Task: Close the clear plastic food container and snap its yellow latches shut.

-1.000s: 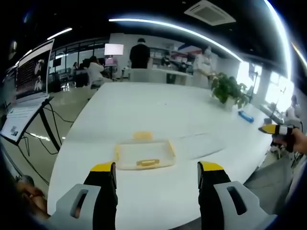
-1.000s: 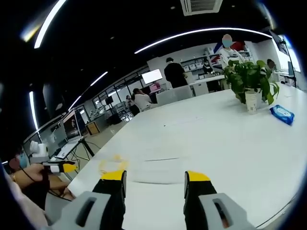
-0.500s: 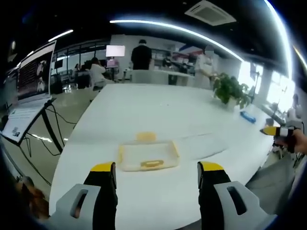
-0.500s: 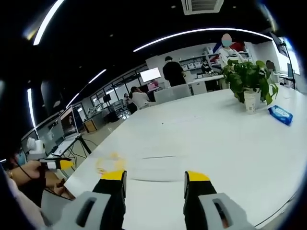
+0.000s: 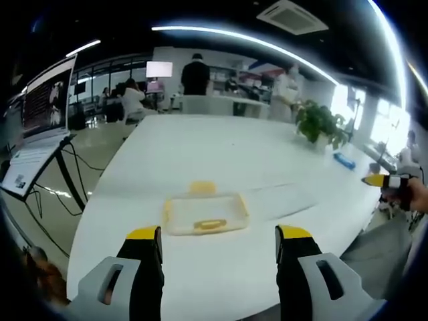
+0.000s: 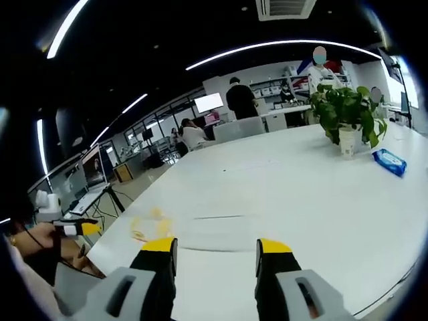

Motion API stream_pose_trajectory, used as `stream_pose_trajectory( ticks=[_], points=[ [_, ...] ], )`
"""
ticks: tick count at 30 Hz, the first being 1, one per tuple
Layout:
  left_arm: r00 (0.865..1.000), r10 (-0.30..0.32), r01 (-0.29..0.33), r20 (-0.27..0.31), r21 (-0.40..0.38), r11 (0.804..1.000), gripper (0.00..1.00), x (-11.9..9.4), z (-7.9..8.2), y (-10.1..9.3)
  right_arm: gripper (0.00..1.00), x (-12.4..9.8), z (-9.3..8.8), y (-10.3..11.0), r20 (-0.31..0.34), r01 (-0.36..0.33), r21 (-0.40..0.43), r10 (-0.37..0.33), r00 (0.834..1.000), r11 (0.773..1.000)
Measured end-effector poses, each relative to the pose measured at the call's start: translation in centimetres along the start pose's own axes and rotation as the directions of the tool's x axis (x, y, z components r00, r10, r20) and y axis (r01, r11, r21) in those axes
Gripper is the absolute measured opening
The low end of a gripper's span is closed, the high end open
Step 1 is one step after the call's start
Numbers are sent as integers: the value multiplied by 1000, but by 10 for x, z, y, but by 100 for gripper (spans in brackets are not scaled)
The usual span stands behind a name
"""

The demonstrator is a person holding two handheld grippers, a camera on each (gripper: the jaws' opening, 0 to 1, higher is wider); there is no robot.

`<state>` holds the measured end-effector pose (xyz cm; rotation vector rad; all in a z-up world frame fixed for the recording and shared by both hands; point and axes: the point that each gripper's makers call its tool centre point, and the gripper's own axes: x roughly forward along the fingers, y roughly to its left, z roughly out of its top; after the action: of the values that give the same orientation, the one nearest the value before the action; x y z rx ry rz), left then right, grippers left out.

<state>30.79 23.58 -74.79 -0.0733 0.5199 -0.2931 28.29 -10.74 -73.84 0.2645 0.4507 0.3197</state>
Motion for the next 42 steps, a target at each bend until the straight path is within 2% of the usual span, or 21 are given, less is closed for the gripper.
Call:
stream_pose_trajectory(
  ticks=[14,22,30,34,37,39,40,42],
  points=[
    [1000,2,-2,-7,-3,1000,66,4,0,1,45,3,-4,-2,-19,2,4,-2,1000,1000],
    [1000,7,-7,-10,-14,1000,65,7,-1,1,44,4,-2,-8,-19,38,-25,-39,999,999],
    [1000,10,-10,19,14,1000,50,12,7,-4,37,6,1,-8,-8,57,-63,-58,998,996],
    [1000,22,-22,13,34,999,51,17,8,-5,35,6,4,-10,-1,66,-67,-66,998,996],
    [1000,15,-15,19,32,999,48,19,9,-9,33,7,5,-13,-1,68,-69,-69,998,995],
    [1000,13,-14,26,55,998,46,21,12,-12,32,8,6,-13,-3,68,-74,-68,998,995],
    [999,16,-19,35,90,996,46,22,15,-14,31,8,7,-14,-2,69,-75,-69,998,995],
    [999,11,-15,35,105,994,41,23,17,-17,30,8,8,-15,1,70,-75,-70,998,995]
  ],
)
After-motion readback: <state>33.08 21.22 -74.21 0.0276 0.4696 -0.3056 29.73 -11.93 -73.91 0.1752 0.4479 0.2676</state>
